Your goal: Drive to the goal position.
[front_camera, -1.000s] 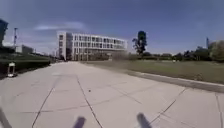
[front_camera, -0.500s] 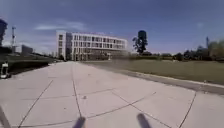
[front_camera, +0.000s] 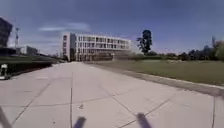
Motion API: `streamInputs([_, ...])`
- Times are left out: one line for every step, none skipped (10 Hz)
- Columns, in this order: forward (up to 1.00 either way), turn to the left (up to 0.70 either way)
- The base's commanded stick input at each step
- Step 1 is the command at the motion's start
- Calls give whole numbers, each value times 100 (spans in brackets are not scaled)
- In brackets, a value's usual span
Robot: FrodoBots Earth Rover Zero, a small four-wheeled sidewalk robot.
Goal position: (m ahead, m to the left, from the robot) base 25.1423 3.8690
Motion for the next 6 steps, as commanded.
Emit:
streamInputs([70,27])
streamInputs([70,27])
streamInputs([70,27])
streamInputs([70,27])
streamInputs([70,27])
streamInputs([70,26])
